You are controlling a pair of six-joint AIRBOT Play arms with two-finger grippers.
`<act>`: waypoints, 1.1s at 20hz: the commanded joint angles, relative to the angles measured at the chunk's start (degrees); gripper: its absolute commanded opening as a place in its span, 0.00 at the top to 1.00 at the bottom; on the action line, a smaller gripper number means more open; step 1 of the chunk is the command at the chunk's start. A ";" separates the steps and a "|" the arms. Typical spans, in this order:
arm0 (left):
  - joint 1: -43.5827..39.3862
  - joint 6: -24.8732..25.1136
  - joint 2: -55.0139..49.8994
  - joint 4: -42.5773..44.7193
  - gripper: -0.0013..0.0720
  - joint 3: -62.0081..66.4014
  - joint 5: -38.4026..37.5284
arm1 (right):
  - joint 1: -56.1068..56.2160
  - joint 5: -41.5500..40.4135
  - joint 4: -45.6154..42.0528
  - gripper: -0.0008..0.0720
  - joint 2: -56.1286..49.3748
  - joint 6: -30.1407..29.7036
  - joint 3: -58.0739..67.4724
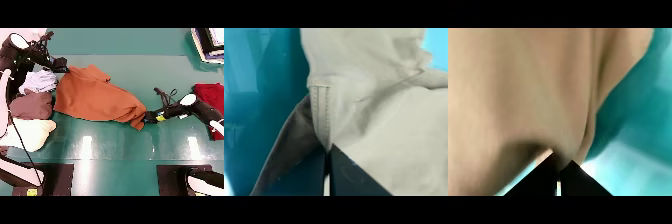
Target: Fold the shirts.
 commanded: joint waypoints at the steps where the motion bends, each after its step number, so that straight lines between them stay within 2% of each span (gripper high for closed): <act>1: 0.02 -0.48 4.20 0.44 0.95 3.04 0.22 | -0.79 3.21 -13.51 0.97 5.20 6.29 6.49; 3: 0.02 -0.46 9.33 0.44 0.95 6.97 0.74 | -3.61 6.82 -19.76 0.97 10.27 8.41 12.28; 5: 0.02 -0.46 15.23 0.39 0.95 11.23 0.72 | -7.52 9.75 -22.21 0.97 14.99 8.57 18.64; 8: 0.02 -0.50 24.61 0.02 0.95 15.80 0.83 | -13.62 11.02 -22.12 0.97 21.64 8.52 27.39; 13: 0.00 -1.18 40.50 -3.69 0.95 15.87 2.91 | -20.31 11.13 -22.12 0.97 30.49 6.75 39.85; 18: 0.00 -1.31 49.99 -10.23 0.95 16.15 11.19 | -27.28 14.21 -22.16 0.97 32.44 5.81 52.15; 22: 0.02 -0.87 50.66 -11.39 0.95 17.99 11.61 | -33.35 24.87 -22.03 0.97 26.73 5.66 64.02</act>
